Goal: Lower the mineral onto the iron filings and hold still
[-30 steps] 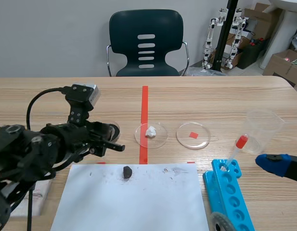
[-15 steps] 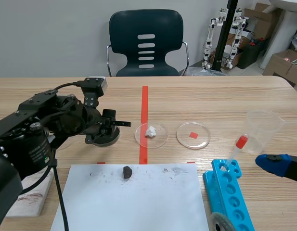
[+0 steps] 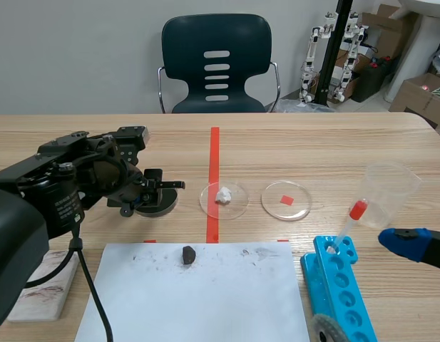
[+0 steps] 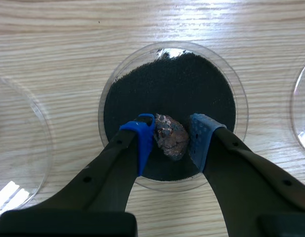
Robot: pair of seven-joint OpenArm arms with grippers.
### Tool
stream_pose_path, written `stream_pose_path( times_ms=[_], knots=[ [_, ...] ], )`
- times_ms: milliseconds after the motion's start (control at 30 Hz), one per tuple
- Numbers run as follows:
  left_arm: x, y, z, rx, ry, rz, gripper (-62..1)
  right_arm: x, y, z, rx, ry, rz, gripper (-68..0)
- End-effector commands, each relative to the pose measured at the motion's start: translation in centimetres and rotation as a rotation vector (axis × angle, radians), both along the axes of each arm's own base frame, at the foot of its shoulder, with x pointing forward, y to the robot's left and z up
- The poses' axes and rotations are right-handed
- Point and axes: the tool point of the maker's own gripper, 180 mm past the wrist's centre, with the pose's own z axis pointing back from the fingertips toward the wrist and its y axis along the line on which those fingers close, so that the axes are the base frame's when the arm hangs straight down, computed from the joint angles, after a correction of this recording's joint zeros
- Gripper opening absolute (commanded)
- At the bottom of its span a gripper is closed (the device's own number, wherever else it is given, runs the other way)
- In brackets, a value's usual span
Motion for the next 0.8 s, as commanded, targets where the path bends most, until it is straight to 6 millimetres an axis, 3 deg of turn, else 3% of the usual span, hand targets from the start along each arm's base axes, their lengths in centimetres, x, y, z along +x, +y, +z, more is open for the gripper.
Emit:
stream_pose_path(
  times_ms=[0, 267, 767],
  knots=[
    [1.36, -0.57, 1.46, -0.012, -0.042, -0.006, -50.9, 0.43, 0.32, 1.08, 0.026, -0.035, 0.002, -8.4],
    [1.01, -0.91, 0.52, -0.015, -0.019, -0.005, -50.9, 0.43, 0.32, 1.08, 0.026, -0.035, 0.002, -8.4],
    [1.08, -0.85, 0.54, -0.014, -0.024, -0.004, -50.9, 0.43, 0.32, 1.08, 0.026, -0.035, 0.002, -8.4]
  ],
)
